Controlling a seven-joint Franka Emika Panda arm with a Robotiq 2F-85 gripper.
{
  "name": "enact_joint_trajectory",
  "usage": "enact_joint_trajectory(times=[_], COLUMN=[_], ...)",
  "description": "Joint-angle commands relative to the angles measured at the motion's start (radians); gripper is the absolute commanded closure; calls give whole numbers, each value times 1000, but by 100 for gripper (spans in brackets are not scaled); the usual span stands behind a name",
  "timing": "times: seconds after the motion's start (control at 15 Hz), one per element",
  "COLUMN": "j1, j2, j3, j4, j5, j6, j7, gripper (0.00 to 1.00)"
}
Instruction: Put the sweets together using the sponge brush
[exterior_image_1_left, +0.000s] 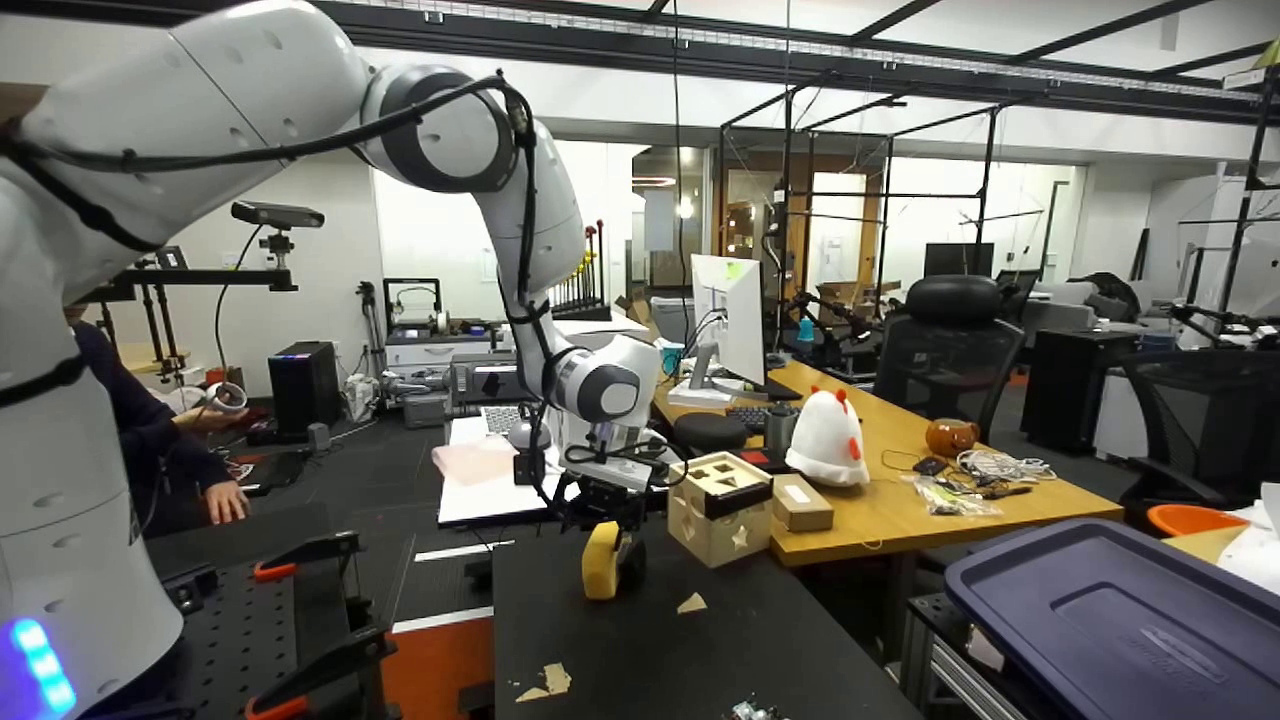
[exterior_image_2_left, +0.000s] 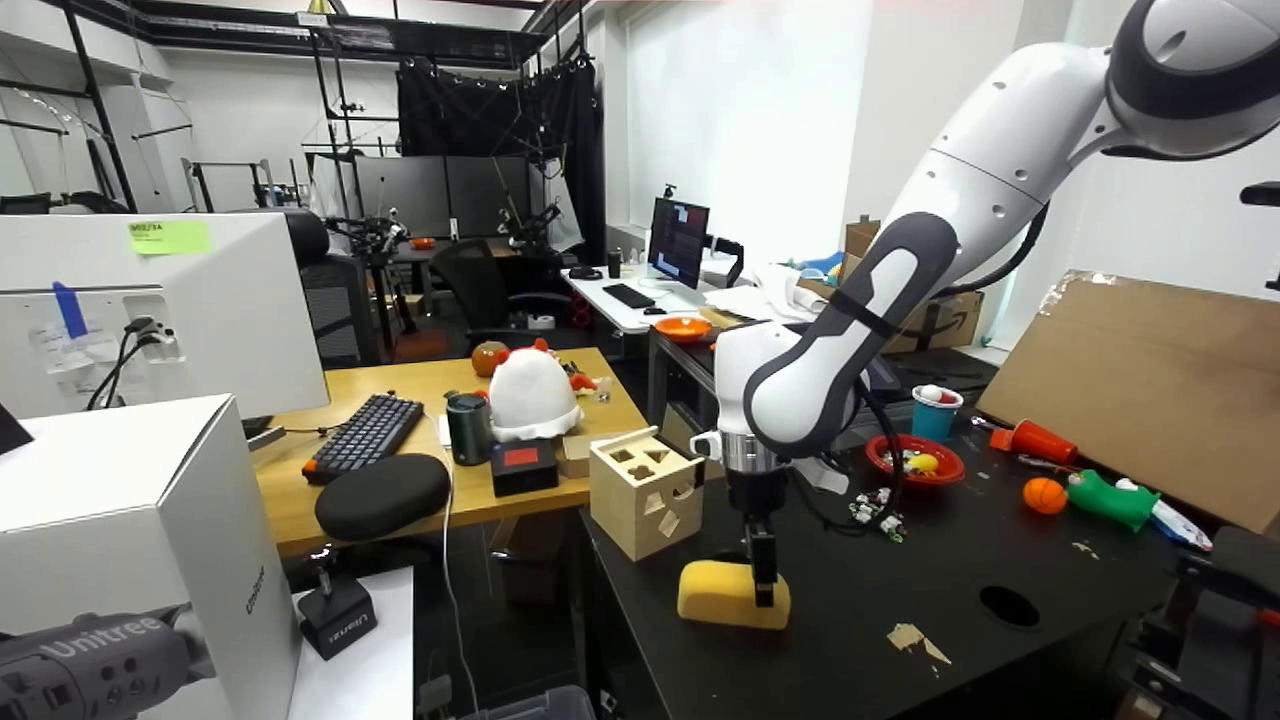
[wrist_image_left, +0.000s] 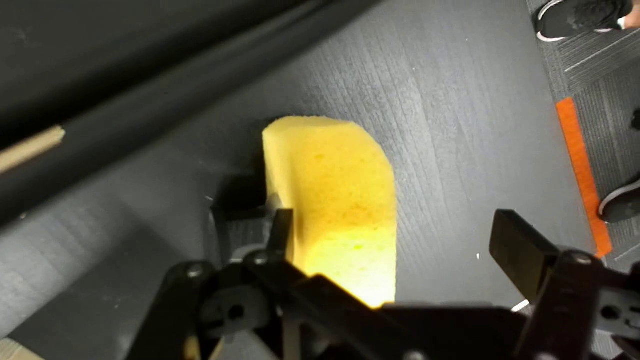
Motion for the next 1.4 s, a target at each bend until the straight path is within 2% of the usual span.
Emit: enact_joint_trajectory(times=[0.0, 0.6, 1.07, 1.33], j1=[-22, -36, -28, -13], j2=[15, -22, -47, -47], j3=[26, 48, 15, -30], j4=[28, -18, -33, -21], j5=[28, 46, 44, 25], j6=[-52, -24, 38, 106], j7=[-42, -85, -39, -10], gripper=[0, 0, 0, 0])
